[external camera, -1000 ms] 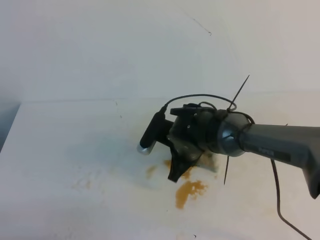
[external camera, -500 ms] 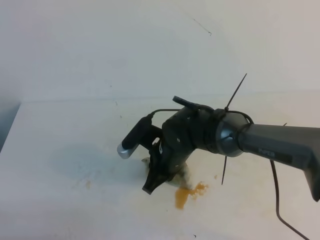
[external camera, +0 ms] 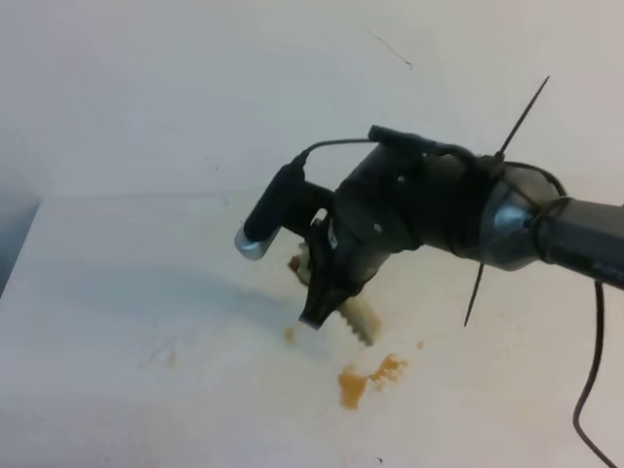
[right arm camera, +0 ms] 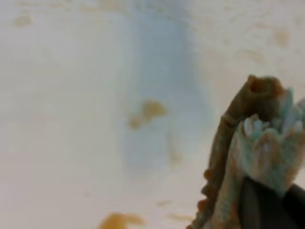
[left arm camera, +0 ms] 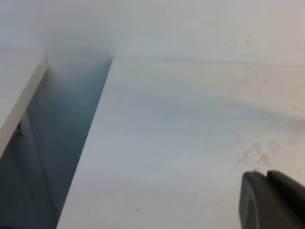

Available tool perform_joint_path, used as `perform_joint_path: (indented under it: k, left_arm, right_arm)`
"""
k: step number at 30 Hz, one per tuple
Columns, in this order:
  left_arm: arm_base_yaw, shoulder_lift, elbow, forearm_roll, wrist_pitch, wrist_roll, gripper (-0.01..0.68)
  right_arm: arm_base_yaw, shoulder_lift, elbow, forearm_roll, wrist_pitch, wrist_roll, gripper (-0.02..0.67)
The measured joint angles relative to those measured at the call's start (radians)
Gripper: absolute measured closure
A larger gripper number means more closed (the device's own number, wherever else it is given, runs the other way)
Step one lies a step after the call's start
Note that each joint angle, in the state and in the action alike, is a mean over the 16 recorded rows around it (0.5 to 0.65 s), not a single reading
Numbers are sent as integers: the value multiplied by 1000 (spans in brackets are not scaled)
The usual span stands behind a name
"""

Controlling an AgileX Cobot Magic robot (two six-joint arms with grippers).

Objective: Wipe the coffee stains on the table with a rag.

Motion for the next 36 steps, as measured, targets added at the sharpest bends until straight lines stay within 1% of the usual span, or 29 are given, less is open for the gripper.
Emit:
perform_joint_path:
  k: [8,11,14,19,24,30,36]
  left_arm:
    - [0,0,0,0,0,0,672]
    - [0,0,0,0,1,0,672]
    - [0,-2,0,0,1,0,672]
    - [0,-2,0,0,1,0,672]
    - [0,-2,-2,0,0,0,672]
    - [0,0,-2,0,0,0,672]
    - [0,-2,0,0,1,0,672]
  right_arm:
    - [-56,-66,71,-145,38,76,627]
    - [-81,-69,124,-158,17,100,627]
    - [-101,-64,180,-140,-23,115,627]
    - [-100,-51,261,-58,-114,108,627]
    - [-54,-36,297,75,-205,72,627]
    - [19,-23,288,235,-292,22,627]
    - [59,-18,249,316,-360,6,627]
